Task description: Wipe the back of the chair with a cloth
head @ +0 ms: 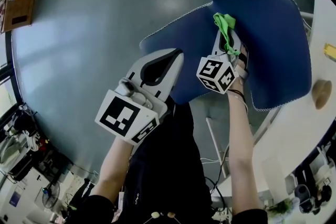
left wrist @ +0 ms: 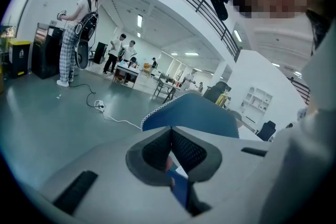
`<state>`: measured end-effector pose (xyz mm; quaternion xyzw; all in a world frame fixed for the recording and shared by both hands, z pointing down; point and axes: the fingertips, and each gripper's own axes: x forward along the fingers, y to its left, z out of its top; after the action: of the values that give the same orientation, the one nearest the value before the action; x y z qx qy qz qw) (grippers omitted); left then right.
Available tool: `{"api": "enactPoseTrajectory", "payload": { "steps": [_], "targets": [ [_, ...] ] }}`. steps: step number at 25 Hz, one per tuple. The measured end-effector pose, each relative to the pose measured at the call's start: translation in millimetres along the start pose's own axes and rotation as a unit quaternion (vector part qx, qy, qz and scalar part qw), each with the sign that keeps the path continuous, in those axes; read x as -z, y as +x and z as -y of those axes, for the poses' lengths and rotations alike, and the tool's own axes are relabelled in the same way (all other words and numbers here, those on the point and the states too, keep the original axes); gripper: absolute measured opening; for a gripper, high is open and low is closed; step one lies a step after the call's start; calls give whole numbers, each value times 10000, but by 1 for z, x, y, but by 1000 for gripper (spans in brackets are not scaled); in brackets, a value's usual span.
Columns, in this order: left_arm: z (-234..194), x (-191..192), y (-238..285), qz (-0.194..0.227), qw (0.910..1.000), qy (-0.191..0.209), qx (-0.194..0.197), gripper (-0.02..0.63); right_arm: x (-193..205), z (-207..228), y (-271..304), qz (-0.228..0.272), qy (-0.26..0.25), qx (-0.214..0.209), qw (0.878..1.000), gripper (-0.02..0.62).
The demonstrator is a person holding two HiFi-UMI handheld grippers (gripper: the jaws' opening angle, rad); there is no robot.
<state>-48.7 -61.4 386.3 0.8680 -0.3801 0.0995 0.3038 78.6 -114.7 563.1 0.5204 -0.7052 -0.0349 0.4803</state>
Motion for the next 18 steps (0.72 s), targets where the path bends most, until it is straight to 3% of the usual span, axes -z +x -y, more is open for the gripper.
{"api": "enactPoseTrajectory", "payload": {
  "steps": [18],
  "targets": [
    [23, -22, 18, -51, 9988, 230, 435, 2, -67, 97, -115, 767, 556, 1002, 9904, 44]
  ]
}}
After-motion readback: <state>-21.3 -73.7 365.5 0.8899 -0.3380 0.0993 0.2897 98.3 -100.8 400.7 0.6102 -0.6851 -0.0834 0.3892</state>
